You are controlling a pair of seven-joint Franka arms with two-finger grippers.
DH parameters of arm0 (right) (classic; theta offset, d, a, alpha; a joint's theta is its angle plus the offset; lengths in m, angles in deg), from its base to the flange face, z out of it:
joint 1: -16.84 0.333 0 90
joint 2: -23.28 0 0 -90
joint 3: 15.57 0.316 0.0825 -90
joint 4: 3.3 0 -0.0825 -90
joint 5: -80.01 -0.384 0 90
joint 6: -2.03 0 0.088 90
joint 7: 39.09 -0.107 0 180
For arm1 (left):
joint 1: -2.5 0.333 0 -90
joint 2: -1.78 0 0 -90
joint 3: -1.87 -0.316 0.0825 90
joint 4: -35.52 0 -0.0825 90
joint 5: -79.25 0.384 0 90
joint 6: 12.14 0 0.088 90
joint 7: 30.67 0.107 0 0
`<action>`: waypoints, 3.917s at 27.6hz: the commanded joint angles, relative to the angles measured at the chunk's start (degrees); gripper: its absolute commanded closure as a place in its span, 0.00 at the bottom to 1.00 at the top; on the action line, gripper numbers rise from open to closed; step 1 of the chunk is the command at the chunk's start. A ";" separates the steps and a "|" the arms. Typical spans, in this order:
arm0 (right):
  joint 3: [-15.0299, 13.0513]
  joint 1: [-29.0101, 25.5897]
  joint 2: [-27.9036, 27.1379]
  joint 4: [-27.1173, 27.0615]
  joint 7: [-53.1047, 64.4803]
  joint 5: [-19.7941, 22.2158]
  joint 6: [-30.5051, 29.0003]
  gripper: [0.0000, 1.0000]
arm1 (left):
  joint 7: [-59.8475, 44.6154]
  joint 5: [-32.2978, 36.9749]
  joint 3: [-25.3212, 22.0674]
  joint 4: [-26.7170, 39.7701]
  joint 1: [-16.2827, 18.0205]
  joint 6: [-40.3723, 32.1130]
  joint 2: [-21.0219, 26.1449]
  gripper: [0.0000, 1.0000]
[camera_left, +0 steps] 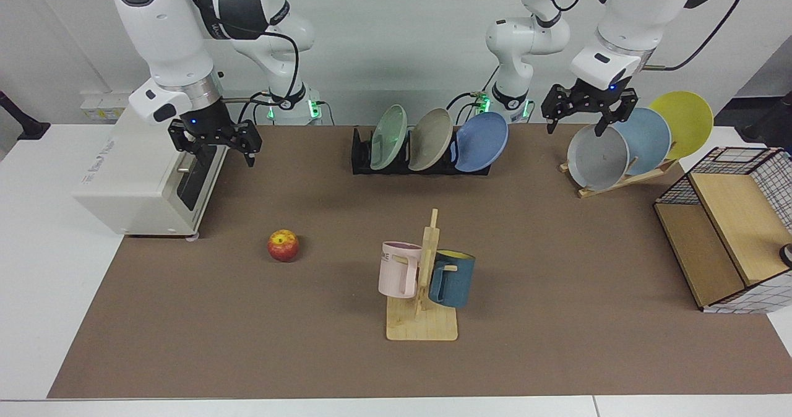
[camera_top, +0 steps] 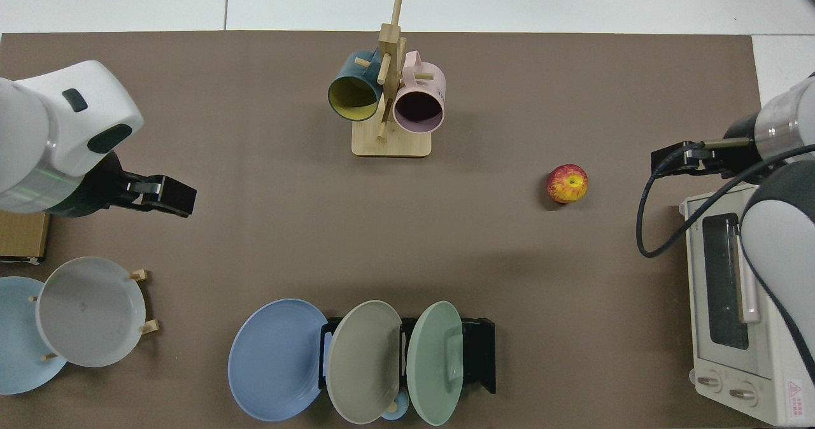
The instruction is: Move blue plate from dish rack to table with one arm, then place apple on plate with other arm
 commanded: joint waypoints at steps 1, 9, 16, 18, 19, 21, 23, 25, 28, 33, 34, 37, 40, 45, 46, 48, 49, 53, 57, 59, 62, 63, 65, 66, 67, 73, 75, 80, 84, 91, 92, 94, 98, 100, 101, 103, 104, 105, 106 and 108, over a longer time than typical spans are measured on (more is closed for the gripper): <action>-0.09 0.02 0.15 0.88 1.27 -0.53 -1.21 0.00 | 0.33 -0.92 0.16 0.43 0.37 0.47 -0.18 0.00; 0.26 -0.51 -0.55 0.45 0.83 -2.72 -2.17 0.00 | 0.42 -1.10 0.16 5.34 0.63 0.74 -3.34 0.00; 0.35 -0.51 -2.57 -0.34 0.83 -2.64 -2.87 0.00 | 2.09 -3.20 0.08 29.76 0.72 9.97 -17.66 0.01; 0.44 -0.42 -4.06 -1.74 0.74 -2.64 -2.88 0.00 | 2.53 -3.73 -0.10 34.08 0.63 10.67 -18.55 0.01; 0.44 -0.42 -5.02 -2.54 0.82 -2.64 -2.88 0.00 | 2.44 -3.82 -0.01 36.19 0.46 11.10 -18.55 0.01; 1.14 -0.34 -6.96 -4.03 0.74 -2.64 -2.96 0.00 | 2.53 -4.00 0.16 39.27 0.02 11.55 -19.25 0.01; 2.02 -0.42 -8.72 -5.09 0.22 -2.47 -3.40 0.00 | 2.44 -4.70 0.25 41.91 -0.25 11.90 -20.48 0.01; 2.28 -0.51 -10.30 -5.09 -0.49 -2.55 -5.41 0.00 | 2.36 -7.76 0.25 44.98 -0.25 12.60 -20.75 0.00; 2.28 -0.42 -11.18 -4.83 -1.46 -2.20 -8.05 0.00 | 2.36 -11.20 0.51 49.90 -0.25 15.58 -21.89 0.00; 2.37 -0.25 -11.89 -1.85 -2.95 -2.29 -12.44 0.00 | 2.18 -12.61 2.79 53.52 -0.33 19.10 -22.51 0.00; 2.55 -0.07 -11.89 -0.54 -4.17 -2.12 -14.28 0.00 | 2.18 -12.70 3.50 54.65 -0.33 19.63 -22.33 0.01; 3.07 0.02 -12.50 1.58 -5.33 -1.85 -16.67 0.00 | 2.27 -12.70 4.82 57.38 -0.25 22.44 -22.60 0.24; 3.16 -0.07 -13.82 3.25 -5.68 -1.85 -17.98 0.00 | 2.35 -12.61 4.82 57.39 -0.25 21.92 -22.51 0.83; 3.16 -0.25 -15.22 6.51 -5.59 -0.71 -21.85 0.00 | 2.53 -12.61 4.82 56.86 -0.16 20.78 -22.07 1.00; 3.16 -0.25 -16.01 6.68 -5.76 -0.71 -22.64 0.00 | 2.44 -12.61 4.91 56.43 -0.25 20.78 -22.07 1.00; 3.25 0.02 -17.24 7.12 -5.85 -0.62 -24.14 0.00 | 2.09 -12.53 5.26 55.55 -0.25 20.08 -22.16 1.00; 3.16 0.02 -17.86 7.47 -5.85 -0.62 -25.01 0.00 | 1.92 -12.26 5.44 54.67 -0.16 19.29 -22.16 1.00; 3.25 0.02 -19.79 8.88 -5.77 -0.36 -27.48 0.00 | 2.09 -11.82 5.35 50.19 0.19 15.51 -21.98 1.00; 3.25 0.02 -20.76 10.90 -5.94 0.87 -30.03 0.00 | 2.00 -10.34 5.09 46.33 0.46 13.14 -21.89 1.00; 3.25 0.10 -21.03 11.87 -6.03 0.96 -31.17 0.00 | 2.09 -8.58 4.82 44.04 0.46 12.78 -21.19 1.00; 3.25 0.10 -21.03 13.53 -6.03 0.96 -32.75 0.00 | 2.62 -8.30 4.21 42.10 0.54 15.14 -19.18 1.00; 3.25 0.10 -21.03 14.15 -6.03 0.96 -33.37 0.00 | 2.97 -8.39 3.51 41.31 0.54 17.07 -18.04 1.00; 3.25 0.10 -21.03 15.12 -6.12 0.96 -34.25 0.01 | 4.46 -8.92 2.28 40.34 0.54 21.72 -16.54 1.00; 3.25 0.10 -21.03 15.47 -6.12 0.96 -34.60 0.13 | 5.34 -9.36 2.19 40.16 0.54 23.40 -15.75 1.00; 3.25 0.10 -21.03 15.73 -6.03 1.05 -34.69 0.55 | 6.04 -10.23 2.10 39.90 0.54 24.89 -14.87 1.00; 3.51 0.10 -20.77 14.34 -6.38 1.05 -32.94 1.00 | 10.79 -21.90 0.69 39.46 0.54 34.38 -8.28 1.00; 3.69 0.10 -20.59 13.20 -6.38 1.05 -31.01 1.00 | 11.23 -26.65 0.78 39.46 0.54 36.76 -5.65 1.00; 4.13 0.02 -19.98 9.07 -6.12 1.14 -25.30 1.00 | 14.74 -36.59 1.83 39.55 0.54 42.04 1.22 1.00; 4.31 -0.07 -19.01 7.04 -6.03 1.22 -22.66 1.00 | 18.26 -40.82 1.83 39.81 0.54 42.49 2.27 1.00; 7.11 -0.42 -12.43 6.86 -6.29 1.40 -15.81 1.00 | 16.95 -41.09 6.67 40.51 -0.25 50.48 4.91 0.70; 7.38 -0.51 -11.46 6.86 -6.38 1.40 -14.58 1.00 | 15.90 -40.74 6.75 40.51 -0.33 51.01 4.91 0.56; 8.08 -0.51 -9.70 6.95 -6.47 1.05 -12.64 1.00 | 14.75 -40.12 6.93 40.51 -0.60 51.10 4.91 0.42; 8.96 -0.51 -7.41 7.91 -7.96 0.87 -11.31 1.00 | 14.66 -39.77 7.11 40.43 -0.95 51.36 4.91 0.16; 10.19 -0.51 -6.62 9.49 -9.71 0.70 -11.49 1.00 | 14.31 -37.06 7.19 39.64 -1.30 51.54 4.91 0.01; 10.46 -0.51 -5.83 11.15 -10.94 0.70 -12.62 1.00 | 13.00 -34.35 7.19 39.64 -1.39 51.45 4.65 0.01; 10.72 -0.51 -5.04 13.18 -12.09 0.70 -15.60 1.00 | 9.32 -28.64 7.02 38.94 -1.39 50.31 3.78 0.01; 10.90 -0.51 -4.86 13.97 -12.62 0.52 -17.10 1.00 | 7.04 -25.65 6.85 38.24 -1.30 49.09 3.16 0.01; 11.16 -0.51 -4.68 14.59 -12.97 0.43 -17.90 1.00 | 4.75 -23.10 6.67 37.01 -1.21 47.08 2.29 0.01; 11.42 -0.51 -4.59 15.29 -13.41 0.35 -18.51 1.00 | 2.81 -20.72 6.58 35.69 -0.86 44.27 1.58 0.01; 12.12 -0.51 -4.59 16.35 -14.81 0.26 -19.22 1.00 | 0.34 -15.45 5.79 31.31 -0.60 36.81 0.26 0.01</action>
